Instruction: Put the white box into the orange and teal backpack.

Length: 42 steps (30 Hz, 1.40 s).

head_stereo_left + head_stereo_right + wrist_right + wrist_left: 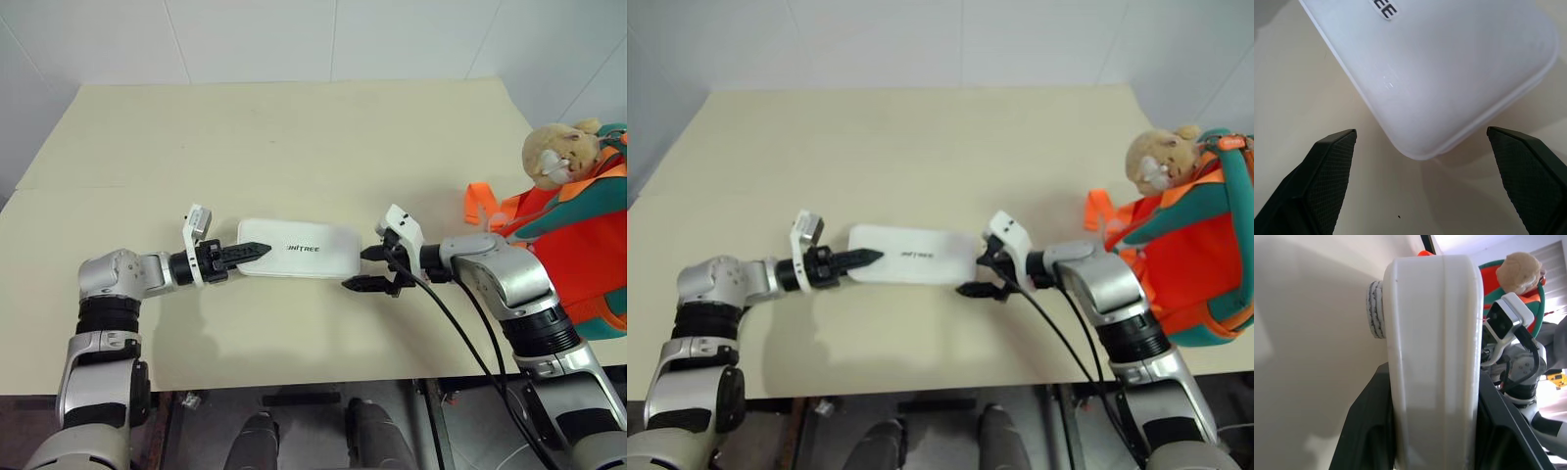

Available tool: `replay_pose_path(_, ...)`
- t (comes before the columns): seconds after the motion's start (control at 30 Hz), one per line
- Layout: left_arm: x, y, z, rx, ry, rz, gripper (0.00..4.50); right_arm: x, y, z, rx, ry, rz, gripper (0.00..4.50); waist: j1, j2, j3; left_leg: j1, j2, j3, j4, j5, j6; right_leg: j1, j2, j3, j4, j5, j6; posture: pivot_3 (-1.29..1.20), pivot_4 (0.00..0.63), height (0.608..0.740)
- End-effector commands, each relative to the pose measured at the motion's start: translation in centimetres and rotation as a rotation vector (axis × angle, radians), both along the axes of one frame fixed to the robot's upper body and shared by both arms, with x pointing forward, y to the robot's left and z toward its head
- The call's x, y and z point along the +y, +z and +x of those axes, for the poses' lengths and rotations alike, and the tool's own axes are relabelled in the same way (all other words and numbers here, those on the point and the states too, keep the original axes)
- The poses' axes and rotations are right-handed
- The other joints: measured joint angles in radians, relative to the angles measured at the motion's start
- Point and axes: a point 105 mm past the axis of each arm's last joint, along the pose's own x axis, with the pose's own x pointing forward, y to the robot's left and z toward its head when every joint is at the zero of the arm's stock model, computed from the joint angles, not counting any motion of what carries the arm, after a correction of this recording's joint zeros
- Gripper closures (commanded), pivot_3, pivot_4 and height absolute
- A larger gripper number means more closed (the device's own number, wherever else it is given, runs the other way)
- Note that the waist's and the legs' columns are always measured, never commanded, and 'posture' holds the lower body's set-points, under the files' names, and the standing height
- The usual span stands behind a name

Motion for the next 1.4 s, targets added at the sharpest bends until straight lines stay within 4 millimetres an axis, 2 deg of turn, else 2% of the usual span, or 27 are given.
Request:
replay_pose_path(0.03, 0.7, 1.5, -0.3, -0.096, 0.017, 0.019, 3.12, 0.2, 1.0, -0.3, -0.055, 0.028, 0.017, 0.0, -0.001, 0.0, 0.0, 0.0, 0.0, 0.0, 0.0, 0.0, 0.0, 0.0, 0.0, 0.0, 0.0, 0.0, 0.0, 0.0, 0.15, 0.74)
replay_pose_path(0.2, 0.9, 4.7, -1.3, -0.383, 0.017, -0.017, 3.12, -0.5, 2.2, -0.3, -0.123, -0.011, 0.055, 0.0, 0.001, 0.0, 0.0, 0.0, 0.0, 0.0, -0.001, 0.0, 0.0, 0.0, 0.0, 0.0, -0.001, 0.0, 0.0, 0.0, 0.15, 0.74)
replay_pose_path(0.33, 0.9, 5.5, -1.9, -0.473, 0.033, -0.059, 3.12, -1.3, 3.3, -0.6, -0.207, -0.047, 0.084, 0.0, 0.007, 0.0, 0.0, -0.001, 0.0, 0.0, -0.002, 0.0, 0.0, -0.001, 0.0, 0.0, -0.003, 0.0, 0.0, 0.0, 0.15, 0.74)
replay_pose_path(0.43, 0.9, 6.1, -2.0, -0.538, 0.062, -0.1, 3.12, -1.9, 5.4, -2.1, -0.271, -0.095, 0.185, 0.0, 0.009, 0.0, 0.0, -0.001, 0.0, 0.0, -0.003, 0.0, 0.0, 0.0, 0.0, 0.0, -0.004, 0.0, 0.0, 0.0, 0.15, 0.74)
replay_pose_path(0.63, 0.1, 6.1, -1.3, -0.558, 0.076, -0.148, 3.12, -3.6, 9.4, -6.0, -0.427, -0.2, 0.293, 0.0, 0.011, 0.0, 0.0, -0.003, 0.0, -0.001, -0.003, 0.0, 0.0, 0.0, -0.001, -0.001, -0.007, 0.0, 0.0, 0.0, 0.15, 0.74)
replay_pose_path(0.83, -1.1, 6.4, -0.2, -0.616, 0.05, -0.164, 3.12, -5.9, 11.4, -8.4, -0.578, -0.442, 0.305, 0.0, 0.011, 0.0, 0.0, -0.003, 0.0, -0.001, -0.003, 0.0, 0.0, 0.0, 0.0, -0.001, -0.007, 0.0, 0.0, 0.0, 0.15, 0.74)
replay_pose_path(0.9, -1.3, 6.6, 0.2, -0.642, 0.047, -0.161, 3.12, -6.7, 11.6, -8.8, -0.614, -0.54, 0.298, 0.0, 0.007, 0.0, 0.0, -0.003, 0.0, 0.0, -0.003, 0.0, 0.0, 0.0, 0.0, -0.001, -0.007, 0.0, 0.0, 0.0, 0.15, 0.74)
replay_pose_path(0.97, -1.6, 6.8, 0.8, -0.656, 0.039, -0.164, 3.12, -8.7, 11.4, -9.3, -0.657, -0.716, 0.272, 0.0, 0.01, 0.0, 0.0, -0.003, 0.0, 0.0, -0.003, 0.0, 0.0, 0.0, 0.0, -0.001, -0.007, 0.0, 0.0, 0.0, 0.15, 0.74)
replay_pose_path(1.03, -1.9, 6.8, 1.4, -0.666, 0.025, -0.159, 3.12, -11.2, 10.1, -9.6, -0.67, -0.926, 0.178, 0.0, 0.018, 0.0, 0.0, -0.003, 0.0, -0.001, -0.004, 0.0, 0.0, 0.0, 0.0, -0.001, -0.007, 0.0, 0.0, 0.0, 0.15, 0.74)
replay_pose_path(1.07, -2.0, 6.7, 1.6, -0.669, 0.02, -0.157, 3.12, -11.9, 9.7, -9.7, -0.669, -0.977, 0.141, 0.0, 0.021, 0.0, 0.0, -0.003, 0.0, -0.001, -0.004, 0.0, 0.001, 0.0, 0.0, -0.002, -0.008, 0.0, 0.0, 0.0, 0.15, 0.74)
replay_pose_path(1.2, -2.7, 6.8, 2.0, -0.672, -0.013, -0.172, 3.12, -12.3, 7.5, -10.1, -0.616, -1.082, 0.064, 0.0, 0.023, 0.0, 0.0, -0.004, 0.0, 0.001, -0.004, -0.001, 0.002, 0.0, -0.001, -0.001, -0.01, 0.0, 0.0, 0.0, 0.15, 0.74)
replay_pose_path(1.4, -2.6, 6.9, 2.1, -0.674, -0.017, -0.174, 3.12, -13.2, 6.5, -10.6, -0.604, -1.215, 0.019, 0.0, 0.017, 0.0, 0.0, -0.004, 0.0, 0.0, -0.004, -0.001, 0.002, 0.0, -0.001, -0.001, -0.01, 0.0, 0.0, 0.0, 0.15, 0.74)
